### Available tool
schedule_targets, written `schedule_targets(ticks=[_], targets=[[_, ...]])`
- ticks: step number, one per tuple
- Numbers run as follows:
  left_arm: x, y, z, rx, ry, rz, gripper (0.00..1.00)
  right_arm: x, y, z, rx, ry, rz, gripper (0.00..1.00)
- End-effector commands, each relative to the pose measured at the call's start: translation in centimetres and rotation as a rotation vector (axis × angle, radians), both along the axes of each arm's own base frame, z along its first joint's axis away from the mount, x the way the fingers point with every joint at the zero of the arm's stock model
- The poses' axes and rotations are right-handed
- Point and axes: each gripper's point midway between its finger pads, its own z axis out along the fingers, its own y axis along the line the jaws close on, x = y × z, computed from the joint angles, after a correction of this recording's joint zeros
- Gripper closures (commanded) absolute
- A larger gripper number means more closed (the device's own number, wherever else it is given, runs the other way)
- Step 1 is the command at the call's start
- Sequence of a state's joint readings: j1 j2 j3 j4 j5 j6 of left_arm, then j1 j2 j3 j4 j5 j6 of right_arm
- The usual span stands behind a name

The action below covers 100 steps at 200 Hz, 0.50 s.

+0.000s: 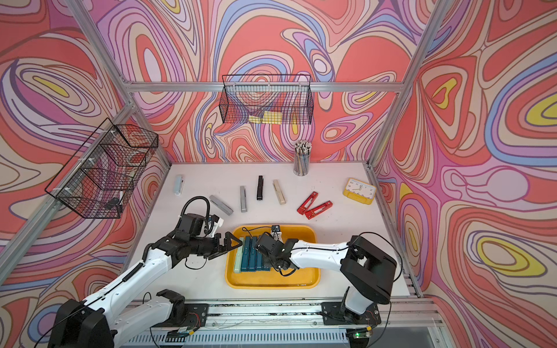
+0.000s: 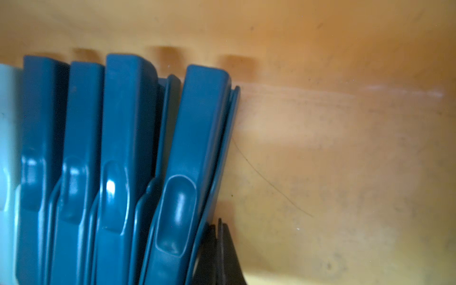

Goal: Put the pruning pliers into the storage box
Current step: Place the pruning pliers in the storage box.

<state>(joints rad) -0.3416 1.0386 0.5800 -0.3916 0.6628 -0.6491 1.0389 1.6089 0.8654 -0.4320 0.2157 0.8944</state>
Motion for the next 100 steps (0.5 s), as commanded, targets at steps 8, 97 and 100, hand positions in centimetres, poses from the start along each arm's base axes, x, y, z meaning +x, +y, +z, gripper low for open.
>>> schedule_targets(ticks=[8,97,100], targets=[[0.40,-0.26,0.11,-0.003,-0.015,0.002,0.01,0.39,0.52,-0.28,0.005,-0.002,0.010,1.00],[0.50,-0.31,0.15,-0.002,-0.018,0.004,0.01,0.42,0.87,-0.28,0.006,0.003,0.021,1.00],[0.53,-0.32,0.20,-0.003,-0.019,0.005,0.01,0.37,0.86,-0.29,0.006,0.004,0.022,1.00]])
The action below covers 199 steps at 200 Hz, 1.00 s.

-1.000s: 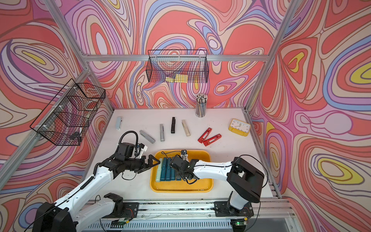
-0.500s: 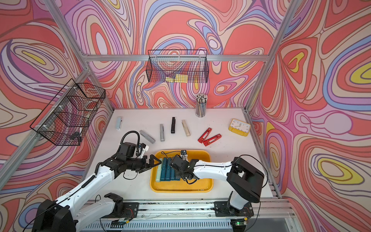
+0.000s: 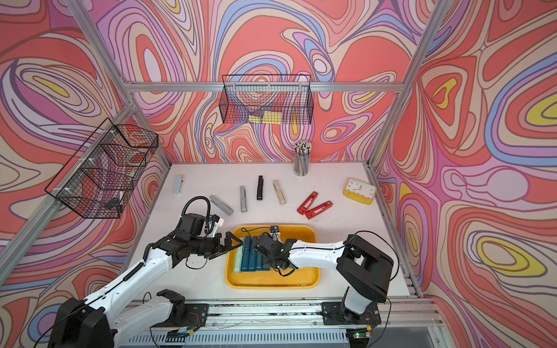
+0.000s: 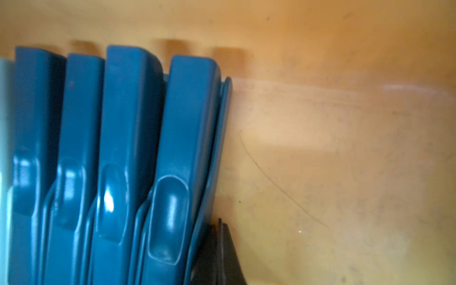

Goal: Put the pruning pliers into the storage box
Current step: Place the pruning pliers in the storage box.

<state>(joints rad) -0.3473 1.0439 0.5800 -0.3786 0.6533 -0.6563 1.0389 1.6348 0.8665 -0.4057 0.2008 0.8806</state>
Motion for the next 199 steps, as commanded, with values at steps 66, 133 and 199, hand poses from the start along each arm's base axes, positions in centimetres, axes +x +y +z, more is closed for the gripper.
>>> schedule_targets(ticks=[66,133,199], targets=[[0.2,-0.1,0.1,0.012,-0.017,-0.006,0.01,0.0,-1.8,1.5,-0.033,-0.020,-0.038,1.00],[0.5,1.2,1.4,0.119,-0.036,-0.007,0.01,0.1,-3.2,4.2,-0.041,-0.070,-0.040,1.00],[1.6,0.4,4.7,0.092,-0.109,-0.040,0.01,2.3,-3.0,8.3,-0.035,-0.125,-0.001,0.76]])
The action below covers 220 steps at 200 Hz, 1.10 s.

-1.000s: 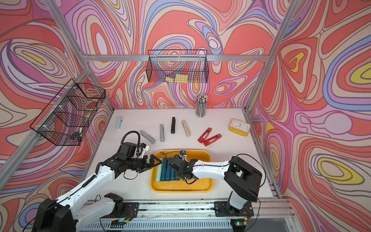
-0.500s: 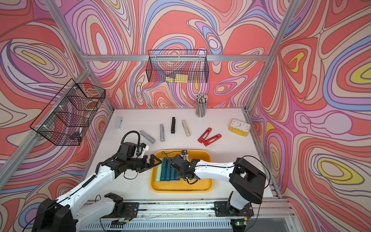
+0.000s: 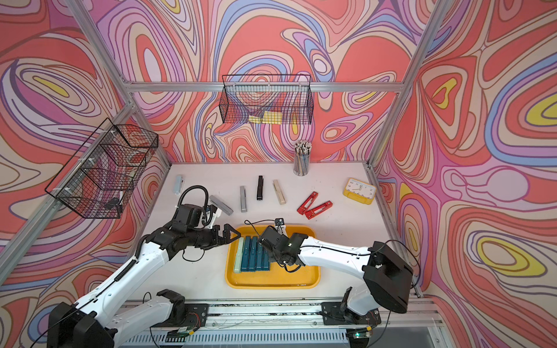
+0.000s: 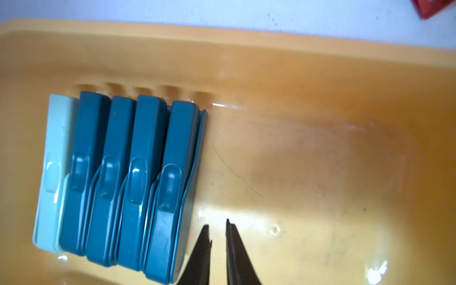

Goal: Put the pruning pliers into the storage box
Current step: Place the pruning pliers in the storage box, then pick up the pruning pliers from the center of the board.

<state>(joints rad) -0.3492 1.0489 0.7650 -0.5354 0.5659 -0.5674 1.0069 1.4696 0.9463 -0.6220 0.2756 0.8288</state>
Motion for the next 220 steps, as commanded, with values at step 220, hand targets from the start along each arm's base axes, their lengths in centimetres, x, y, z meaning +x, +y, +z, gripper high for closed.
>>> schedule_targets(ticks=[220], targets=[[6.9,-4.1,3.8,-0.114,-0.073,-0.047,0.01,13.4,-1.7,5.6,0.081,-0.038,0.116,0.62]])
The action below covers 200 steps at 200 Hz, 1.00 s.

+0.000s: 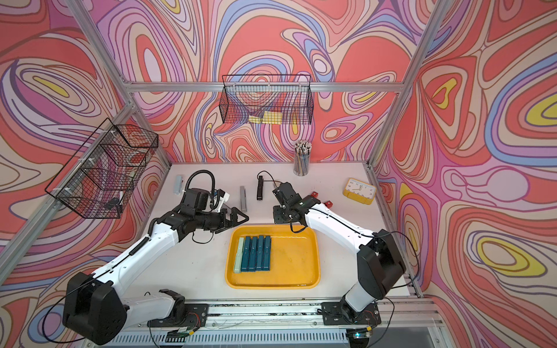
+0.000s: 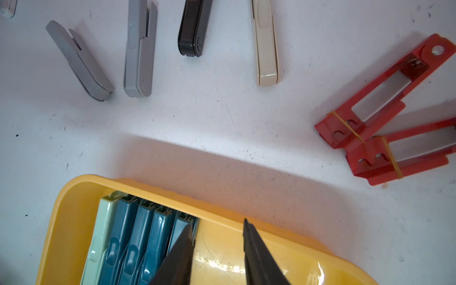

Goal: Put the pruning pliers into the storage box
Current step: Pick up the pruning pliers from the center of the board.

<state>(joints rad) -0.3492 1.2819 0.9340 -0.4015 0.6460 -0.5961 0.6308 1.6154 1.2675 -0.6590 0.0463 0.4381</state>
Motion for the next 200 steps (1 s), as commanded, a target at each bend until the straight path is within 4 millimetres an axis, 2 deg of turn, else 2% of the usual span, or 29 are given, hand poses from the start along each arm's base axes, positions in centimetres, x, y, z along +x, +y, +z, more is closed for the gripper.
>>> schedule_targets(ticks=[1,60,76,90,94,136,160,200], targets=[[1.5,-0.9,1.5,-0.025,-0.049,-0.013,0.01,1.4,0.3,0.2,0.017,-0.002,0.045,0.62],[3.8,-1.2,1.5,-0.001,-0.070,0.008,0.01,4.9,-1.2,-0.2,0.037,-0.001,0.048,0.62],[4.2,-1.5,1.6,-0.009,-0.068,0.006,0.01,5.7,-1.4,-0.4,0.040,0.001,0.056,0.65],[4.7,-1.6,1.7,-0.009,-0.074,0.008,0.01,6.5,-1.6,0.2,0.040,-0.020,0.057,0.65],[4.8,-1.6,1.7,-0.007,-0.077,0.009,0.01,6.7,-1.7,-0.9,0.028,0.002,0.056,0.65],[6.3,-2.2,1.4,-0.002,-0.078,-0.001,0.01,8.9,-1.5,-2.1,0.031,0.009,0.076,0.65],[7.3,-2.7,1.0,-0.011,-0.074,-0.004,0.01,9.9,-1.1,-3.4,0.019,0.014,0.093,0.57],[8.4,-2.9,0.4,-0.007,-0.059,-0.006,0.01,11.6,-0.8,-5.1,-0.003,0.021,0.101,0.56]])
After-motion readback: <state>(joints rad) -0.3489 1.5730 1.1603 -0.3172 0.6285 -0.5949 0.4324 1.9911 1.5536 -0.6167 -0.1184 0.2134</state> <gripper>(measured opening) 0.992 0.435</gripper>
